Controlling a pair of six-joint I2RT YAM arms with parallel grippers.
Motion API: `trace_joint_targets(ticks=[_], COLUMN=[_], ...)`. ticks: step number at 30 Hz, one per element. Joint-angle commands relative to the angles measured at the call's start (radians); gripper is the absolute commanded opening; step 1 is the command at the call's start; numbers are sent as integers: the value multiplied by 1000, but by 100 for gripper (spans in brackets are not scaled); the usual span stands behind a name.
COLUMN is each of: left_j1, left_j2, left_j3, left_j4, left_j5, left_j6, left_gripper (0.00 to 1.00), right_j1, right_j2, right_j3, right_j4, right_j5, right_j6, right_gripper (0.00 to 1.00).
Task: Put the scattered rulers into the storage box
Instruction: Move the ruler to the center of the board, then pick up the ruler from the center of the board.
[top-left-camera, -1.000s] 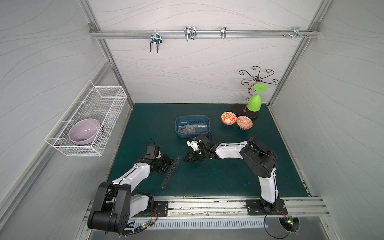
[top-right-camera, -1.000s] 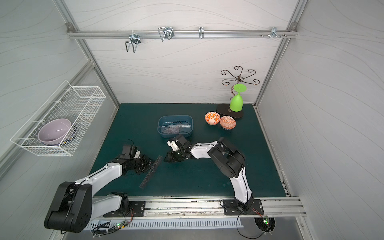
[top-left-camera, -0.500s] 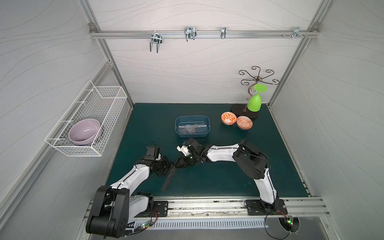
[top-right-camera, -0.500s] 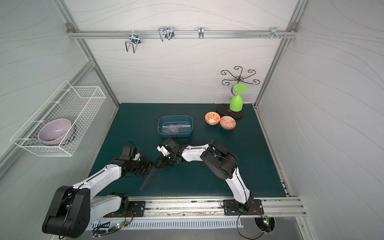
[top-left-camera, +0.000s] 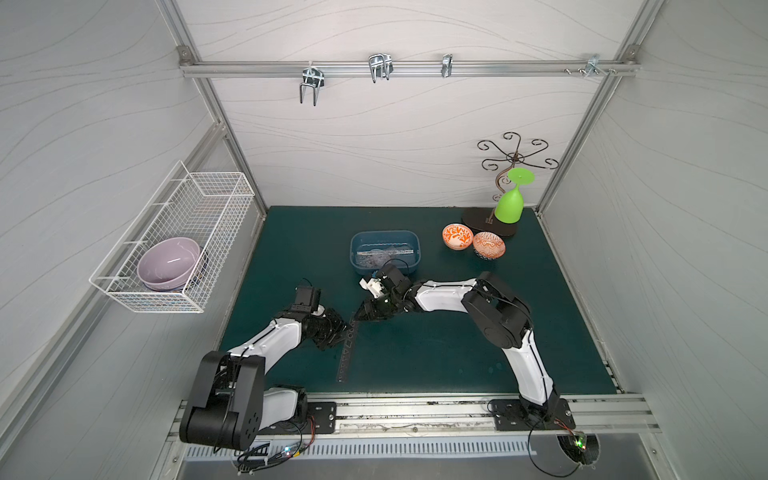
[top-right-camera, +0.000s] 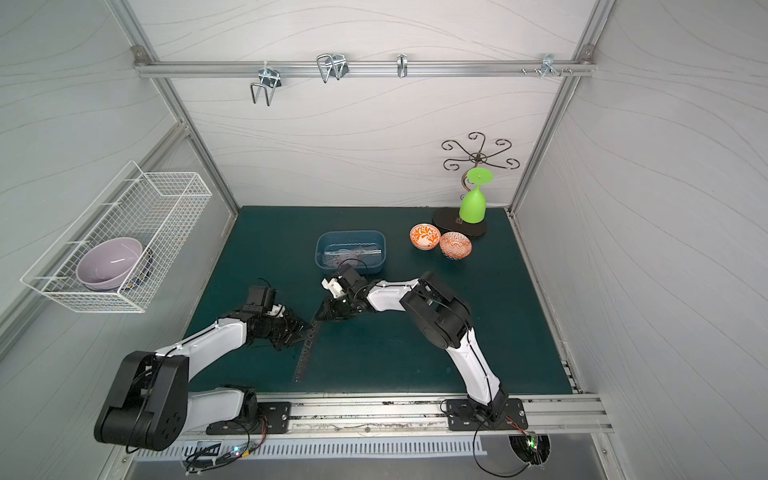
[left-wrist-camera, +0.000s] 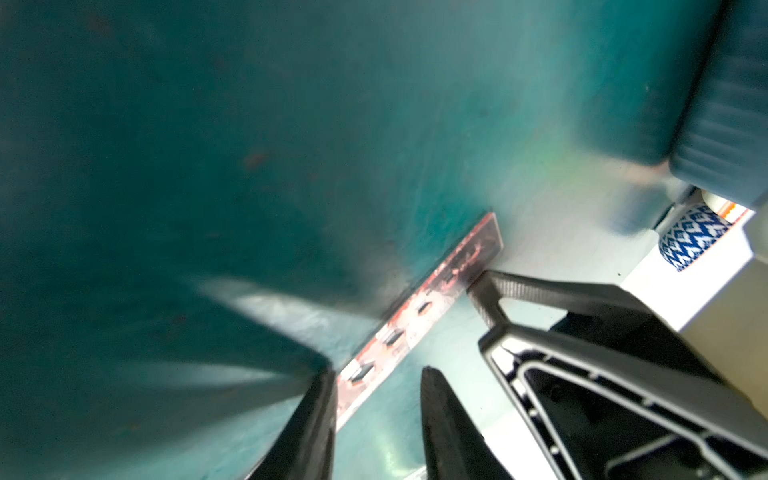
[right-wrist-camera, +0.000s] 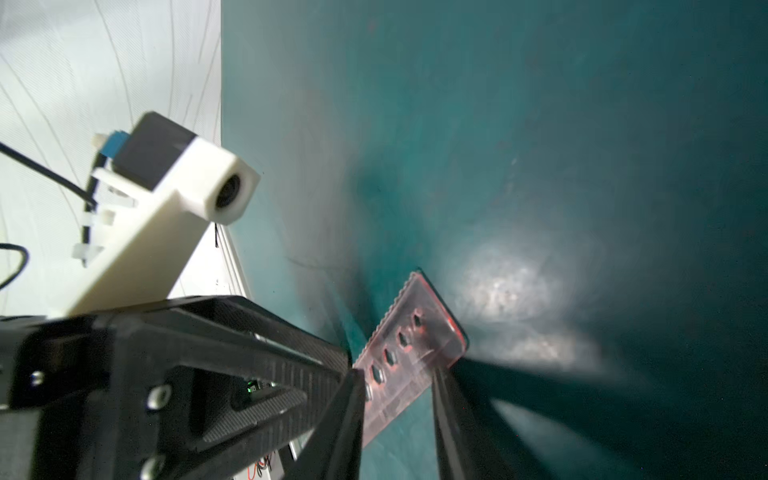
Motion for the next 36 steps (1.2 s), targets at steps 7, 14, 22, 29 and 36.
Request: trace_joint_targets(ticks=[7, 14, 22, 29, 36], left_j1=[-17, 27, 26, 26, 24], left_j2=[118, -64, -115, -108, -100], left_j3=[-78, -38, -52, -65, -73], left_j4=[97, -91, -109, -94, -78], left_j5=[-28, -94, -103, -97, -84], left_j6=[-10, 92, 96, 88, 85], left_gripper=[32, 27, 25, 27, 28], right_j1=[-56, -65, 5, 23, 29], right_j2=[50, -118, -96, -23, 10], right_j3=[9, -110, -70, -9, -7], right_j4=[-12, 63, 43, 23, 11], right_j5=[1, -9, 3, -9, -2], right_j6=[-13, -59, -84, -80, -88], right_gripper=[28, 17, 13, 12, 10])
